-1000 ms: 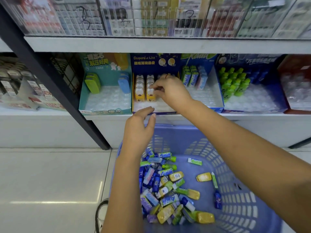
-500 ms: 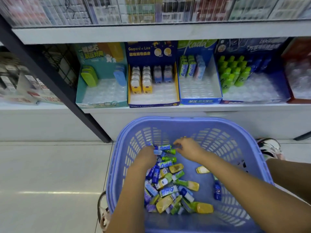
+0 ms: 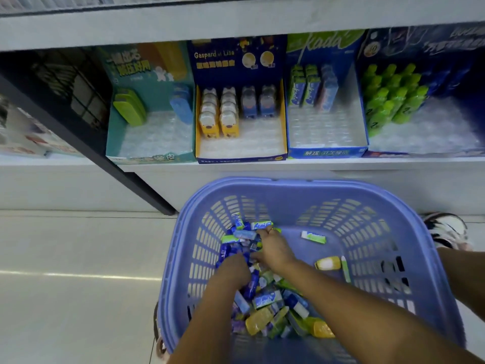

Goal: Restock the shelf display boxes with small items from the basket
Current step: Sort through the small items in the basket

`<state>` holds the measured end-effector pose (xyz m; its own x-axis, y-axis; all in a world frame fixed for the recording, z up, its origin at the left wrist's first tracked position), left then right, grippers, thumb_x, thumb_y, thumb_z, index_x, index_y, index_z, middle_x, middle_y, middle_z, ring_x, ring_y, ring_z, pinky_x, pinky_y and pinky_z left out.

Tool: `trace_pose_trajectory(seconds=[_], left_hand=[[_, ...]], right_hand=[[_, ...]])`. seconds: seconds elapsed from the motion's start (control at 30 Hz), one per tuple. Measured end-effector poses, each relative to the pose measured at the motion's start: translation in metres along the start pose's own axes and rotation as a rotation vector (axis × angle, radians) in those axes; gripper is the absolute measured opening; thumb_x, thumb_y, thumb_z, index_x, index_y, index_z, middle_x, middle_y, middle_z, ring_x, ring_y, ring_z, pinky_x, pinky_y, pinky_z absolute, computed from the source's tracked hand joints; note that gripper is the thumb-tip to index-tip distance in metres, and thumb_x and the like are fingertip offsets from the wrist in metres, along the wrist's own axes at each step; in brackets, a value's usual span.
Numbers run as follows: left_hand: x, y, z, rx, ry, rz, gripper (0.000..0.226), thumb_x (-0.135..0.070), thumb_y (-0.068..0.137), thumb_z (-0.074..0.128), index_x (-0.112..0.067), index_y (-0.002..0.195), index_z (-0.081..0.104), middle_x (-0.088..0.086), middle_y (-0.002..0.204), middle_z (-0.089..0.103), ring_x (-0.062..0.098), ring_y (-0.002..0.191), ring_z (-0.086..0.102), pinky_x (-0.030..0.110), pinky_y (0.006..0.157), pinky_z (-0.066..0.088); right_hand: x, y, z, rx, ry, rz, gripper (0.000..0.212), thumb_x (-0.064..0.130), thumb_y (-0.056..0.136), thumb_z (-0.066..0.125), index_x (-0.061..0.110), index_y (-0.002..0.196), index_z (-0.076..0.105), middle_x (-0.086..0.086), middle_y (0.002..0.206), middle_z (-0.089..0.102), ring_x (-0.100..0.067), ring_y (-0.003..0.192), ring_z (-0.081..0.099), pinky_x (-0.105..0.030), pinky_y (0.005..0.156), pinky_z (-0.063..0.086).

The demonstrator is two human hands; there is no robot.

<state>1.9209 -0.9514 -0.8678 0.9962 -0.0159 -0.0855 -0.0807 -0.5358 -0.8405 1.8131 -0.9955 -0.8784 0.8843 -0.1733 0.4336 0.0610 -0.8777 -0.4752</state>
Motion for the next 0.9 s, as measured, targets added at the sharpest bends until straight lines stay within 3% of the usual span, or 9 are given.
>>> trace_pose_trajectory(seconds=[0.03, 0.17, 0.3, 0.47, 0.6, 0.7, 0.77, 0.83, 0.9], left_hand=[[-0.001, -0.001, 0.005, 0.036, -0.001, -0.003, 0.031, -0.017, 0.094, 0.046, 0.000, 0.118, 0.055, 0.013, 0.104, 0.061, 0.024, 0.093, 0.061, 0.031, 0.069, 0.045], [-0.008, 0.002, 0.005, 0.037, -0.054, 0.033, 0.033, -0.016, 0.098, 0.040, 0.001, 0.123, 0.054, 0.020, 0.119, 0.059, 0.034, 0.108, 0.057, 0.038, 0.083, 0.044], [-0.003, 0.006, -0.002, -0.045, -0.064, -0.002, 0.030, -0.012, 0.096, 0.047, 0.000, 0.122, 0.053, 0.018, 0.122, 0.057, 0.030, 0.110, 0.057, 0.035, 0.084, 0.046], [0.004, 0.003, -0.015, -0.156, -0.200, -0.036, 0.026, -0.005, 0.093, 0.049, -0.002, 0.117, 0.057, 0.018, 0.122, 0.057, 0.030, 0.110, 0.057, 0.037, 0.087, 0.048], [0.003, 0.002, -0.015, -0.143, -0.243, -0.035, 0.028, -0.006, 0.095, 0.045, -0.004, 0.120, 0.057, 0.018, 0.122, 0.058, 0.031, 0.110, 0.057, 0.037, 0.088, 0.048], [0.003, 0.001, -0.019, -0.168, -0.330, -0.031, 0.031, -0.008, 0.096, 0.044, -0.007, 0.126, 0.054, 0.016, 0.122, 0.058, 0.031, 0.108, 0.057, 0.036, 0.085, 0.048], [0.004, 0.001, -0.023, -0.198, -0.438, -0.024, 0.024, -0.010, 0.095, 0.048, -0.009, 0.117, 0.058, 0.014, 0.113, 0.060, 0.030, 0.102, 0.058, 0.036, 0.082, 0.047], [0.008, 0.002, -0.027, -0.234, -0.525, -0.020, 0.008, -0.010, 0.092, 0.052, -0.013, 0.089, 0.059, 0.008, 0.087, 0.056, 0.025, 0.080, 0.054, 0.033, 0.069, 0.042], [0.010, 0.004, -0.029, -0.238, -0.543, -0.028, 0.008, -0.008, 0.091, 0.053, -0.007, 0.093, 0.060, 0.007, 0.080, 0.051, 0.022, 0.073, 0.048, 0.030, 0.063, 0.038]], right_hand=[[0.001, 0.000, 0.002, -0.032, -0.019, 0.017, 0.065, 0.040, 0.079, 0.069, 0.013, 0.133, 0.045, -0.011, 0.128, 0.047, -0.029, 0.116, 0.047, -0.034, 0.095, 0.041], [0.002, -0.010, 0.014, -0.170, -0.050, 0.158, 0.062, 0.040, 0.081, 0.062, 0.016, 0.133, 0.039, -0.009, 0.134, 0.042, -0.027, 0.123, 0.041, -0.036, 0.097, 0.035], [-0.009, -0.019, 0.013, -0.265, 0.010, 0.259, 0.056, 0.042, 0.084, 0.061, 0.014, 0.127, 0.040, -0.006, 0.126, 0.051, -0.025, 0.121, 0.045, -0.036, 0.095, 0.036], [-0.021, -0.006, 0.013, -0.179, 0.256, 0.445, 0.055, 0.036, 0.077, 0.071, 0.010, 0.118, 0.045, -0.010, 0.124, 0.051, -0.030, 0.118, 0.046, -0.040, 0.092, 0.037], [-0.017, 0.003, 0.015, -0.113, 0.090, 0.443, 0.034, 0.036, 0.089, 0.057, 0.016, 0.116, 0.054, -0.007, 0.123, 0.056, -0.026, 0.118, 0.045, -0.039, 0.094, 0.035], [-0.018, 0.007, 0.009, -0.095, 0.010, 0.409, 0.020, 0.030, 0.088, 0.058, 0.019, 0.105, 0.057, -0.004, 0.114, 0.061, -0.024, 0.111, 0.050, -0.035, 0.088, 0.034], [-0.019, 0.007, 0.006, -0.060, 0.025, 0.389, 0.018, 0.031, 0.084, 0.061, 0.020, 0.098, 0.058, -0.005, 0.109, 0.063, -0.025, 0.107, 0.054, -0.035, 0.088, 0.036], [-0.023, 0.005, 0.003, -0.024, 0.064, 0.367, 0.020, 0.033, 0.083, 0.061, 0.019, 0.098, 0.061, -0.006, 0.108, 0.064, -0.027, 0.106, 0.057, -0.035, 0.088, 0.041], [-0.028, 0.001, 0.001, 0.025, 0.108, 0.323, 0.021, 0.035, 0.086, 0.059, 0.020, 0.099, 0.064, -0.006, 0.104, 0.065, -0.028, 0.103, 0.060, -0.032, 0.082, 0.045]])
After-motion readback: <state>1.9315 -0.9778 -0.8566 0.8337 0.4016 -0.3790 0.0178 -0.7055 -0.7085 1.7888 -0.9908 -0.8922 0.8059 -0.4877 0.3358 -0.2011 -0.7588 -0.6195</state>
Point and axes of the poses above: each hand's wrist, its own y-axis towards the middle knuckle, its own z-axis out of the palm, x = y × z, the point moved 10 cm from there along y, towards the middle knuckle
